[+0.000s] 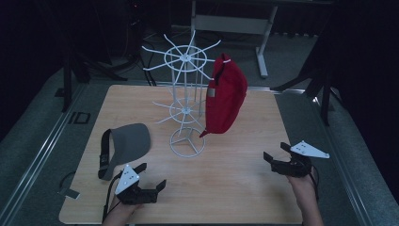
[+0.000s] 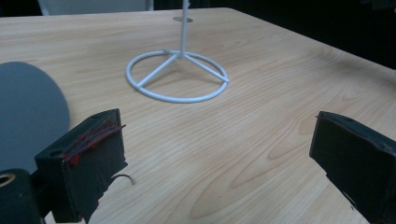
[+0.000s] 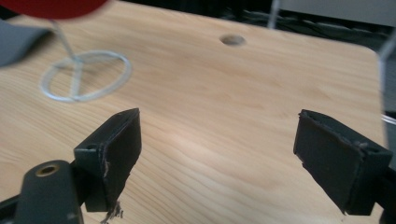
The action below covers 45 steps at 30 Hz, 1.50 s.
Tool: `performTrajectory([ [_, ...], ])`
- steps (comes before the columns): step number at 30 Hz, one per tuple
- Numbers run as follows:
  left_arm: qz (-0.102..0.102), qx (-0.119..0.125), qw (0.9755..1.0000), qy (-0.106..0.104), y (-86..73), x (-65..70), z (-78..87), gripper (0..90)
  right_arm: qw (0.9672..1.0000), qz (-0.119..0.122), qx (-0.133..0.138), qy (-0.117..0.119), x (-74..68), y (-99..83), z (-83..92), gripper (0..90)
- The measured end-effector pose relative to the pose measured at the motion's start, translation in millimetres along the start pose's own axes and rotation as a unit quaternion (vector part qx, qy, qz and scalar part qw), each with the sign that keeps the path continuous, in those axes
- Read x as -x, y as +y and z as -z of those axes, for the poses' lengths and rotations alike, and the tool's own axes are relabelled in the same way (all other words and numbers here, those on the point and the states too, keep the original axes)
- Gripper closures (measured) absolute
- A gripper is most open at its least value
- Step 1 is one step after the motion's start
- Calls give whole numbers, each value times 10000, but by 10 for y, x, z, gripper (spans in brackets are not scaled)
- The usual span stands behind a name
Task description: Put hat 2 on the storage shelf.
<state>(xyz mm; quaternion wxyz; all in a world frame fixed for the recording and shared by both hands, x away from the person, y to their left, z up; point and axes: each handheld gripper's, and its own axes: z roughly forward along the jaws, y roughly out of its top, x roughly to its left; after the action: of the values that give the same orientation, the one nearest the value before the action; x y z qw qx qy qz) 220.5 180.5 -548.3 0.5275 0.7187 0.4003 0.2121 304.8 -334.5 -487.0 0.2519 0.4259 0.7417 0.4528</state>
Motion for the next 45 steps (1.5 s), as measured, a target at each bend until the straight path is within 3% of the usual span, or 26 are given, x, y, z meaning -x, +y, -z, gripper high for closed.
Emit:
performTrajectory([
  [5, -62, -80, 9998, 173, -31, -41, 39, 37, 9997, -145, -183, -107, 92, -186, 10, 149],
  [8, -8, -93, 9996, 267, -26, -83, 86, 37, 9993, -211, -248, -194, 140, -298, 41, 149],
  [11, 182, -313, 9986, 379, 0, -147, 151, 49, 9988, -305, -318, -215, 185, -415, 69, 149],
  [16, -110, -457, 9969, 626, -12, -235, 296, 50, 9987, -329, -346, -203, 231, -562, 114, 149],
  [20, -76, -467, 9963, 720, -49, -348, 447, 66, 9983, -371, -388, -204, 252, -632, 145, 149],
  [28, 83, -534, 9906, 1255, -131, -627, 798, 106, 9983, -371, -410, -174, 255, -664, 173, 149],
  [34, 260, -828, 9818, 1689, -212, -836, 959, 144, 9983, -399, -393, -159, 254, -673, 173, 149],
  [36, 293, -862, 9816, 1681, -236, -894, 986, 148, 9984, -385, -377, -160, 257, -670, 180, 150],
  [39, 446, -1006, 9788, 1725, -267, -961, 981, 161, 9984, -410, -354, -156, 264, -672, 188, 150],
  [44, 575, -1052, 9786, 1670, -292, -1002, 943, 194, 9984, -411, -354, -163, 262, -674, 188, 150],
  [45, 610, -1121, 9773, 1688, -298, -1019, 909, 194, 9984, -415, -354, -164, 261, -675, 187, 150],
])
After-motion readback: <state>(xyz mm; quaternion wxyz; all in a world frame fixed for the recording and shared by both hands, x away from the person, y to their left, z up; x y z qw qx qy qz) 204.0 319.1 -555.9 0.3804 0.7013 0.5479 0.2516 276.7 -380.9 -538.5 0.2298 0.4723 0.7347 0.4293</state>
